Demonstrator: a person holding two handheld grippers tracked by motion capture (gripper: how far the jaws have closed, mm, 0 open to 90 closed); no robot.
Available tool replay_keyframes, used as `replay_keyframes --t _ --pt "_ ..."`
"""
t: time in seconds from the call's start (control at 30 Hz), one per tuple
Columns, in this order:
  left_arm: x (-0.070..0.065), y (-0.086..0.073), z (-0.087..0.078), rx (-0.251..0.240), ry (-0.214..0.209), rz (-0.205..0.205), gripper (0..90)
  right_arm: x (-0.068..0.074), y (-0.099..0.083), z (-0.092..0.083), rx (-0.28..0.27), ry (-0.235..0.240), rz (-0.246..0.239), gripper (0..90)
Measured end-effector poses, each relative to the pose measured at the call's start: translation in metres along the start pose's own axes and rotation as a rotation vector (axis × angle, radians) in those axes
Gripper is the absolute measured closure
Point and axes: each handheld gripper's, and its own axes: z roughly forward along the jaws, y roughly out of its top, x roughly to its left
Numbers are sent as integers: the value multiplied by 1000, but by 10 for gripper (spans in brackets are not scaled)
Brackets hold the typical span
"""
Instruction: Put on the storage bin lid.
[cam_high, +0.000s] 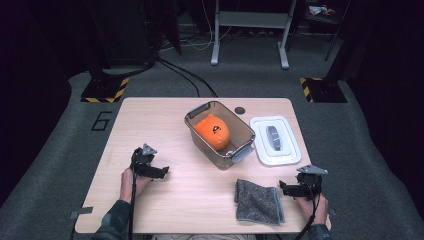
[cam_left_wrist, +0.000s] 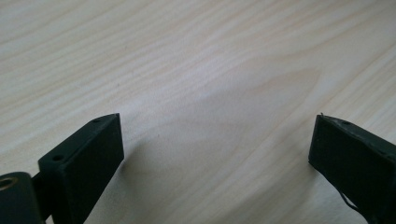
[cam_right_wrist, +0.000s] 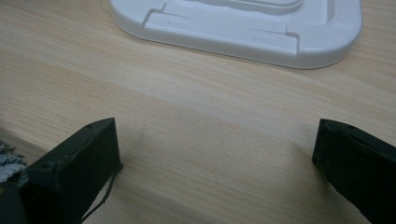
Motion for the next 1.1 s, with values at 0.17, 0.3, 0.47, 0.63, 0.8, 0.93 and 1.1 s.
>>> replay_keyframes --t 0.17,0.3,0.47,0.63,0.8,0.93,1.1 --pt "5 -6 2 -56 2 -44 0 -1 0 0 3 4 -13 0" --pt "8 -7 1 -50 -10 -33 0 -1 1 0 2 8 -20 0" --pt "7 -7 3 -67 4 -39 0 -2 2 0 20 23 -31 0" --pt "6 -6 2 -56 -5 -31 0 -1 6 1 43 14 -18 0" --pt "6 -6 2 -56 -6 -30 0 -3 10 0 72 31 -17 0" --pt "6 -6 2 -55 0 -33 0 -2 20 -4 69 38 -19 3" --pt "6 -6 3 -54 9 -47 0 -3 33 -6 58 44 -34 12"
